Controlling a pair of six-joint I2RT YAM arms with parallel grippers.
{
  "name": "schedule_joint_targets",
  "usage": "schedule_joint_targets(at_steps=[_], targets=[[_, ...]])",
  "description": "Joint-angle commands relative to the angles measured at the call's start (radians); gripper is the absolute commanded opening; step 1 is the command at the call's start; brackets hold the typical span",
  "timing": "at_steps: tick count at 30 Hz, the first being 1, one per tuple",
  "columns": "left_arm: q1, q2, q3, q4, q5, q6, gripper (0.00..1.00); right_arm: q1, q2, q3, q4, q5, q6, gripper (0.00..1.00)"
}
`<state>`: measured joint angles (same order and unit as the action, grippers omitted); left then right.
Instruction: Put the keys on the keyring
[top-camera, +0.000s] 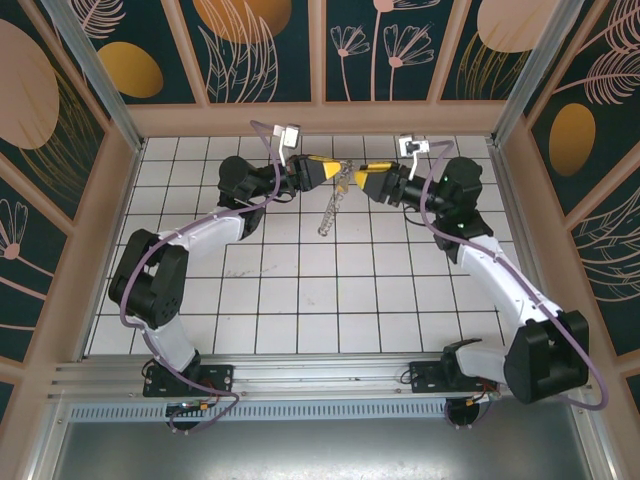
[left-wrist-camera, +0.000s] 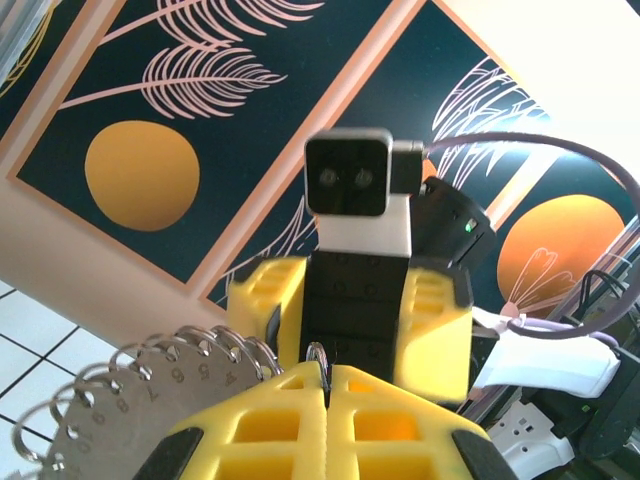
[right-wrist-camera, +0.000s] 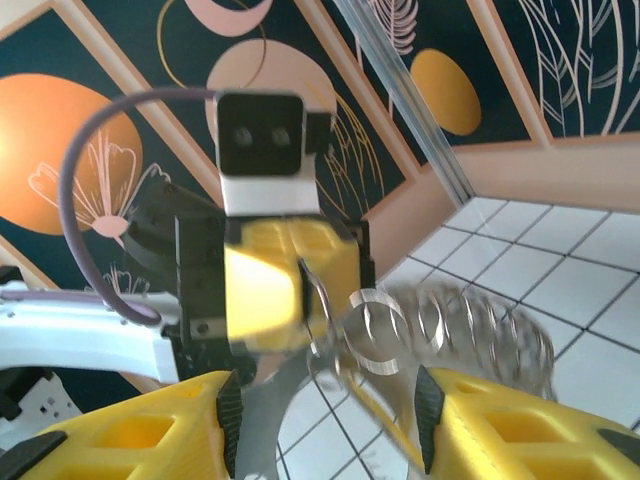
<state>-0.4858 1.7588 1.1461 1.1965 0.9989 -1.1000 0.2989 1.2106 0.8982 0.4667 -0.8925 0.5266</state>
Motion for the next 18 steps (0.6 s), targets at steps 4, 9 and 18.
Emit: schedule_joint_targets(at_steps=[4, 9, 18], targets=[[-0.005, -0.038, 0.018, 0.028, 0.021, 0.019, 0.0, 0.015, -0.122, -0.129, -0.079, 0.055, -0.137, 0.54], [-0.005, -0.039, 0.029, 0.024, 0.034, 0.013, 0.0, 0.014, -0.134, -0.182, -0.082, 0.085, -0.226, 0.55], [-0.007, -0.07, 0.03, 0.018, 0.038, 0.012, 0.0, 0.027, -0.075, -0.134, -0.072, 0.06, -0.262, 0.56]])
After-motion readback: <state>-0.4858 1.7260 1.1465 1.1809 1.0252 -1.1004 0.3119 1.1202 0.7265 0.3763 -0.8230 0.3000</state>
